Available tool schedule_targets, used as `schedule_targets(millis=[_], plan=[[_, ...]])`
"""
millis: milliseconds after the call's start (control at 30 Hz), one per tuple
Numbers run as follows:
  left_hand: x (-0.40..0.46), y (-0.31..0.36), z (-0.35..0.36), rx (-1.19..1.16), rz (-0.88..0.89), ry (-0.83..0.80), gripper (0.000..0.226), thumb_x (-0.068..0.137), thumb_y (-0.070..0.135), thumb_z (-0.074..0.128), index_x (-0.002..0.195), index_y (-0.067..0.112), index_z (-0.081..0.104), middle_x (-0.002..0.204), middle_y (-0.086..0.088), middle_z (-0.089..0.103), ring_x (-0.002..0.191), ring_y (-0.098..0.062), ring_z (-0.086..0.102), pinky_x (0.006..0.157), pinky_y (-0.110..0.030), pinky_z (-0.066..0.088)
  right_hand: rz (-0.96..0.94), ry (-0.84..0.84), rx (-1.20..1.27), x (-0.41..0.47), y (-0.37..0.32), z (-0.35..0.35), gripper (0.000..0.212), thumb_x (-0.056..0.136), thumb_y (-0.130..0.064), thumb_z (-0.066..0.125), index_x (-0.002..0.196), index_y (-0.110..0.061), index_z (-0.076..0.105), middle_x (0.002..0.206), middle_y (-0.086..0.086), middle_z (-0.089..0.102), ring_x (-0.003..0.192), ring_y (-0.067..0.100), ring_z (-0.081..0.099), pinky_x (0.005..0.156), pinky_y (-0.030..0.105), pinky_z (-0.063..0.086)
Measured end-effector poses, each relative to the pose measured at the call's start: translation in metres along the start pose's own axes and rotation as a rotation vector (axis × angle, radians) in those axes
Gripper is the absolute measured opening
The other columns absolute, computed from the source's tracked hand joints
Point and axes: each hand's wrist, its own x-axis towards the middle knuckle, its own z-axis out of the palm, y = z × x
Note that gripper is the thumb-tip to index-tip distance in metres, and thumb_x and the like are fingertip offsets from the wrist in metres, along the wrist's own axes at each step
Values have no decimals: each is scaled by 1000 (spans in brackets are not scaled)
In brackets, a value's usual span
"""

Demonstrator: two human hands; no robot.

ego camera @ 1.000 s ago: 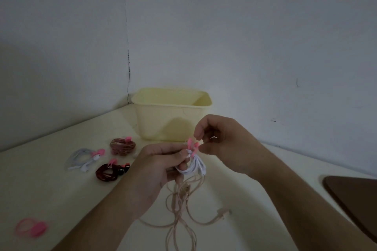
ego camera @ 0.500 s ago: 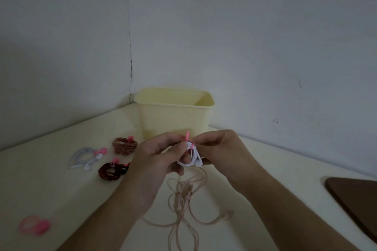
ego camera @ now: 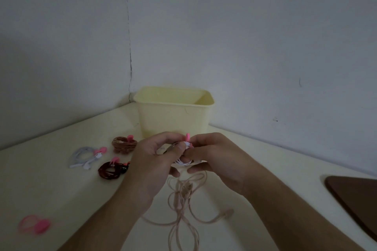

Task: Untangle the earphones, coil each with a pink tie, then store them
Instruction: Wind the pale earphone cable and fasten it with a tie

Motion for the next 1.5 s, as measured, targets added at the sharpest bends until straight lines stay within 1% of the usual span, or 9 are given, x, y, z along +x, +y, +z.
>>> schedule_targets(millis=[167,333,500,633,800,933,1067,1200,1500], plan=[[1,0,-1,47,-13,-10,16,92,11,75,94,25,83,100,-1,80,85,-21,74,52,-32,52,24,15,73,3,4,1,20,82,-2,69,100,4,75,104,20,77,99,23,71,99,46,55],[2,3,-3,57,-23,-24,19,93,12,74,94,28,83,101,0,80,86,-19,73,50,-32,51,-27,133,123,5,10,8,9,86,0,72,91,-5,76,79,5,74,79,17,68,84,38,54],[2,4,-3,35,-33,-1,17,94,12,73,95,25,83,99,-4,80,91,-28,76,49,-30,49,-76,262,110,3,8,19,25,87,0,71,108,-14,71,88,12,80,78,20,74,81,37,56],[1,4,-2,32,-43,8,18,94,11,73,95,26,84,101,-2,80,96,-33,74,47,-29,48,-71,242,159,3,7,18,29,86,9,64,109,-8,70,89,20,77,76,19,71,76,30,53],[0,6,-1,22,-64,2,20,93,12,74,91,29,84,96,0,81,95,-33,76,43,-27,46,-58,178,185,4,9,20,27,87,12,58,106,-4,70,78,4,71,75,15,67,75,27,50],[0,6,-3,-9,-107,-15,18,93,10,72,93,24,84,95,-8,81,90,-33,77,43,-27,43,-73,132,211,4,7,17,29,76,5,61,101,-4,73,80,6,69,77,16,66,73,25,51],[2,4,-5,-43,-134,-27,18,94,10,71,99,20,84,99,-12,80,89,-37,77,47,-27,44,-70,113,169,2,7,15,31,85,14,60,108,0,75,75,3,70,64,7,65,62,16,49],[2,4,-4,-35,-124,-28,19,94,9,71,100,21,84,99,-10,81,94,-43,75,47,-28,45,-76,141,122,3,5,16,27,72,2,67,94,-7,79,80,9,73,72,15,66,72,27,48],[0,4,1,-34,-99,-41,22,94,8,70,94,25,84,94,-10,81,84,-34,79,46,-29,44,7,127,197,5,3,16,30,55,-5,54,79,-2,71,71,12,61,62,18,52,63,29,43]])
